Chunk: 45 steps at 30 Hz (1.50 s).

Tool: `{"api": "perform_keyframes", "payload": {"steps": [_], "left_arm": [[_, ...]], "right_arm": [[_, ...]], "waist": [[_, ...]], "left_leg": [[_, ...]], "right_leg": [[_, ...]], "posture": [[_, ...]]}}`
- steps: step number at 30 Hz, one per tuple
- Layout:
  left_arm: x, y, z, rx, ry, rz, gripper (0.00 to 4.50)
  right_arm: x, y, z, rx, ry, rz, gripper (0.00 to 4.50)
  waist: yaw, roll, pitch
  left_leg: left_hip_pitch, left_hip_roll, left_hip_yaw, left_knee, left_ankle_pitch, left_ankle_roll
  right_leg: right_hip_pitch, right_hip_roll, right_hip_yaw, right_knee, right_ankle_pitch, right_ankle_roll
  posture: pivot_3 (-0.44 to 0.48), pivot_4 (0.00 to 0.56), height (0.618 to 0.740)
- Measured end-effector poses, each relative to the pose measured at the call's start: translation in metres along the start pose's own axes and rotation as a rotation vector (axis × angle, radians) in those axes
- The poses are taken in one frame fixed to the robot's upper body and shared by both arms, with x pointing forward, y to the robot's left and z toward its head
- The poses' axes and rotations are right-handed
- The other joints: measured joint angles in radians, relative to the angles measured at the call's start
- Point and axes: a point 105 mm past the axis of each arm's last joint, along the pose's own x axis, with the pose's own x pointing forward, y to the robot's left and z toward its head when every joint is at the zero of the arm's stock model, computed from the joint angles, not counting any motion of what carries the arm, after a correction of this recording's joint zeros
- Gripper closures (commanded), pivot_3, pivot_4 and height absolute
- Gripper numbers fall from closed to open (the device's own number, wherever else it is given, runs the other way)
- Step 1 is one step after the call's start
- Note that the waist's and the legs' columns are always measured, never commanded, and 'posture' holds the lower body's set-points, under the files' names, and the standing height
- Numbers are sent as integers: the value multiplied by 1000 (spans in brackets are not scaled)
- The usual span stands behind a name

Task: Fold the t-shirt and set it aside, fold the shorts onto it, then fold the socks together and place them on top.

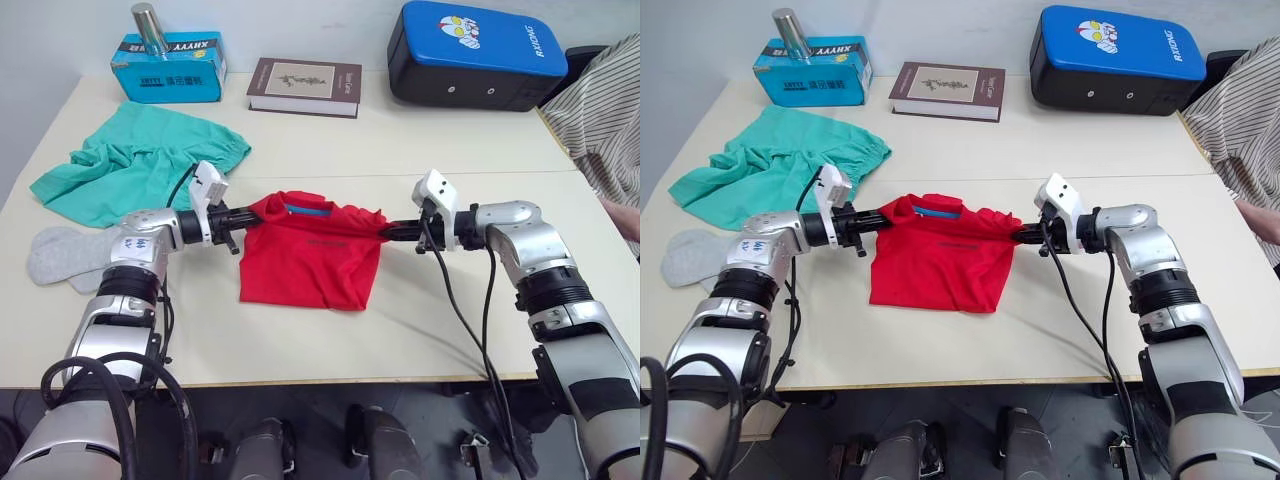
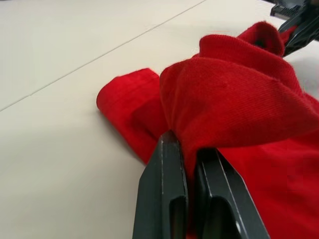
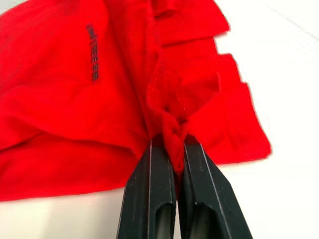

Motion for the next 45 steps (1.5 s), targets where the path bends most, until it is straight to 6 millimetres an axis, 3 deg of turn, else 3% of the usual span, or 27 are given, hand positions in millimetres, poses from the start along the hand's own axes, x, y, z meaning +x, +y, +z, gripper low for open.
{"api": "perform_keyframes", "payload": {"steps": [7, 13, 16, 23, 27, 34, 36, 37, 39, 42, 45], "left_arm": [[4, -2, 4, -7, -26, -38, 4500], [8, 0, 24, -6, -77, -38, 4500], [15, 0, 25, -20, -84, -26, 4500], [25, 7, 0, -70, -6, 75, 4500], [27, 13, 0, -87, -41, 145, 3434], [10, 41, 10, -61, -120, 384, 1228], [-2, 49, 11, -23, -128, 446, 1195], [-10, 51, 10, 0, -126, 458, 1195], [-21, 49, 5, 42, -130, 432, 1195], [-32, 37, 2, 142, -133, 332, 1195], [-47, 10, -3, 350, -63, 150, 666]], "right_arm": [[-19, -7, 12, 20, -58, -1, 4459], [-29, -17, 30, -14, -61, -26, 4459], [-25, -26, 27, 5, -54, -83, 4459], [-1, -32, 2, 93, -12, -149, 4459], [-3, -42, -8, 127, -10, -242, 3434], [-27, -62, -8, 107, -86, -411, 1027], [-37, -62, -10, 84, -112, -433, 357], [-41, -59, -10, 71, -135, -429, 8], [-46, -43, -8, 34, -188, -370, 8], [-38, 6, 3, -73, -231, -170, 8], [-27, 62, 7, -216, -209, 20, 0]], "waist": [[-3, 0, 0], [-3, 0, 0], [-3, 0, 0], [-6, 0, 0], [-6, 0, 0], [-6, 0, 0], [-5, 0, 0], [-7, 0, 0], [-8, 0, 0], [-9, 0, 0], [-9, 0, 0]], "left_leg": [[-1, 1, -1, 9, 0, 0], [0, 3, -1, 9, 0, 0], [-1, 3, -1, 9, 0, 0], [-1, 2, -1, 9, 0, 0], [-1, 3, -1, 9, 0, 1], [-1, 2, -2, 9, 0, 1], [-1, 2, -2, 9, 0, 1], [-1, 2, -1, 9, 0, 1], [-1, 2, -1, 8, 0, 1], [-1, 3, -1, 9, 0, 0], [1, 3, -1, 9, -1, -1]], "right_leg": [[-1, -1, 1, 9, 0, 0], [-1, -1, 1, 11, 0, 0], [-1, -1, 1, 11, 0, 0], [-1, -1, 1, 11, 0, 0], [-1, -2, 1, 12, 0, 0], [-1, -3, 1, 12, 0, 0], [-1, -3, 1, 12, 0, 0], [-1, -3, 1, 12, 0, 0], [-1, -2, 1, 11, 0, 0], [-1, -1, 1, 11, 0, 0], [-1, -1, 2, 12, 0, -1]], "posture": [[0, 150, 740], [0, 150, 740], [0, 150, 740], [0, 150, 740], [0, 150, 740], [0, 150, 740], [0, 150, 740], [0, 150, 740], [0, 150, 740], [0, 150, 740], [0, 150, 740]]}}
